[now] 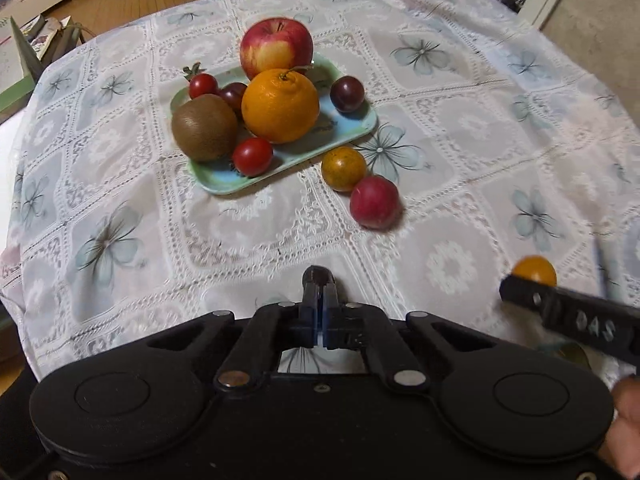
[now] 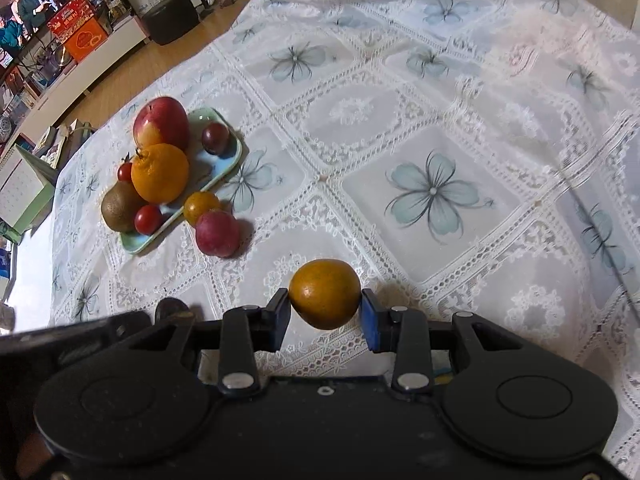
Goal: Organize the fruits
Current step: 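Close the left tool on the dark purple plum while the right holds its tomato, then carry the tomato and plum over the gold tray with both tools, then open both tools to drop the tomato and plum into the tray, then move both open tools back to the last loose fruit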
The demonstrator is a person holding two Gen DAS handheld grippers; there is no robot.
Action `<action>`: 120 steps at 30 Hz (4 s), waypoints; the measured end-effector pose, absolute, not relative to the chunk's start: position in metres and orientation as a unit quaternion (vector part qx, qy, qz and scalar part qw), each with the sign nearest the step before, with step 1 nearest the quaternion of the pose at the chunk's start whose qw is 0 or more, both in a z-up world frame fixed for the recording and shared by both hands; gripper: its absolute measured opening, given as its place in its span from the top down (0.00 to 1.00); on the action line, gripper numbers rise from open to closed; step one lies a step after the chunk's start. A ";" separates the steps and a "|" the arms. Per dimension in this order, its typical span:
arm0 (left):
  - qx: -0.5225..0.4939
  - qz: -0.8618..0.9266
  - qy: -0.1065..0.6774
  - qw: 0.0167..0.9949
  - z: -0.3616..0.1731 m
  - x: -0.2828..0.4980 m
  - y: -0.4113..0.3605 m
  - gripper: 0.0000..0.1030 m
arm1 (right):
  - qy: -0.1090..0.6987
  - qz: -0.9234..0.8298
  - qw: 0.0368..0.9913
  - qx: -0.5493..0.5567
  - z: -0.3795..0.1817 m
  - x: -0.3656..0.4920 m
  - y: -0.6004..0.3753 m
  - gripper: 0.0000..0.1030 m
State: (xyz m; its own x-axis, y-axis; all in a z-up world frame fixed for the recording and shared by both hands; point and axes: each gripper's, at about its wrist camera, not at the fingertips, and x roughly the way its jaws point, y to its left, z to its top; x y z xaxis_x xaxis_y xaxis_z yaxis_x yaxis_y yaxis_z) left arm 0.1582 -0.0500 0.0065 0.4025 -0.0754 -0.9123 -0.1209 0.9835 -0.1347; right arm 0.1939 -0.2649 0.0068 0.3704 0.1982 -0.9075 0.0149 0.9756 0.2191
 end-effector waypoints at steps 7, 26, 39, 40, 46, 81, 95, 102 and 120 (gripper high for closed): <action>-0.081 -0.003 0.526 0.847 0.016 0.153 -0.047 0.63 | 0.533 0.063 0.838 0.100 0.034 0.179 -0.267 0.63; -0.068 0.033 0.558 0.826 -0.046 0.184 -0.044 0.48 | 0.550 0.093 0.824 0.101 0.015 0.185 -0.262 0.63; -0.105 0.029 0.574 0.812 -0.021 0.161 -0.036 0.54 | 0.542 0.098 0.829 0.098 0.038 0.166 -0.264 0.63; -0.099 0.028 0.570 0.815 -0.014 0.153 -0.039 0.54 | 0.542 0.101 0.828 0.100 0.043 0.159 -0.266 0.63; -0.103 0.004 0.565 0.819 0.022 0.099 -0.060 0.54 | 0.551 0.045 0.831 0.055 0.070 0.112 -0.268 0.63; -0.069 -0.041 0.595 0.800 0.019 -0.045 -0.132 0.56 | 0.536 -0.051 0.841 0.042 0.064 -0.004 -0.295 0.62; -0.070 -0.035 0.602 0.795 0.020 -0.045 -0.130 0.56 | 0.526 -0.038 0.848 0.045 0.071 -0.006 -0.292 0.62; -0.074 -0.026 0.606 0.792 0.018 -0.042 -0.126 0.56 | 0.527 -0.028 0.848 0.044 0.070 -0.005 -0.286 0.62; -0.095 -0.004 0.610 0.787 0.016 -0.019 -0.089 0.56 | 0.546 0.020 0.834 0.073 0.061 0.005 -0.277 0.62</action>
